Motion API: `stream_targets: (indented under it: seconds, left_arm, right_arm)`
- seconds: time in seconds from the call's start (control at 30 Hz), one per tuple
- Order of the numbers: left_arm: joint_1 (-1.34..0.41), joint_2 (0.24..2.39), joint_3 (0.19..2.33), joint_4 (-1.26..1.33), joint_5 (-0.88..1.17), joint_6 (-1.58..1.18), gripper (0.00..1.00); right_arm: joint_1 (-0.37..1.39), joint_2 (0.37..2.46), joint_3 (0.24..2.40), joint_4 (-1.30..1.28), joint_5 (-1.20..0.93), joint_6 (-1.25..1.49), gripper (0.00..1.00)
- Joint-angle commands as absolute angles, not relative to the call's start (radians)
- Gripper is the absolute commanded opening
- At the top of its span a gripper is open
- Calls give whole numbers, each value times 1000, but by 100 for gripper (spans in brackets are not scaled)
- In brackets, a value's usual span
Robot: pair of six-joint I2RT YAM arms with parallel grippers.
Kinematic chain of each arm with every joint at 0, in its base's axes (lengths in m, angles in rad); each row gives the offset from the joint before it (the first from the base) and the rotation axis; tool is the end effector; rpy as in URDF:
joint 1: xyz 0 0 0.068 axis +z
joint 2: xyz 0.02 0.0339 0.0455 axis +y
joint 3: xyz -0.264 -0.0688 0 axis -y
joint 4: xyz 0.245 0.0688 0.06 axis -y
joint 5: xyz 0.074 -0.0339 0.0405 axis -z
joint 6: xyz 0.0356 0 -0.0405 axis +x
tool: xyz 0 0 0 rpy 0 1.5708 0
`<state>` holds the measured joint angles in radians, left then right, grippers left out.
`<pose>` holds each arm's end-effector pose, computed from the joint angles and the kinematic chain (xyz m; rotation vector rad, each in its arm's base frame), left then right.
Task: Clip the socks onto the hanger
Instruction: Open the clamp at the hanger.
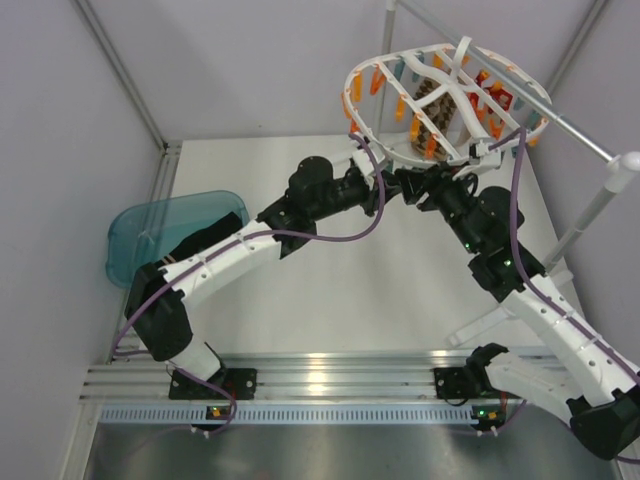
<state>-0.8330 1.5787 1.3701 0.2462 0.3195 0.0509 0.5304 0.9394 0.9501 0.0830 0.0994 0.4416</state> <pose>0.2486 -0.2901 0.3895 0.9134 1.3132 -0.8594 0.1894 0.1070 0.3995 0.0155 1.5185 0.7112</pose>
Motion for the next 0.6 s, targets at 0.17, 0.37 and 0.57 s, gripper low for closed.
stream_targets:
  seconds: [0.17,0.37,0.57]
  left_arm:
    - [-844,1555,1407,181,374,43,0]
    - [-844,1531,1388,150,367,43,23]
    - [-818,1441,1332,104,348,2,52]
  right_arm:
    - [552,956,1020,150,132,460,21]
    - [551,945,1020,149,117,494,5]
    - [551,937,1020,141,101,506,0]
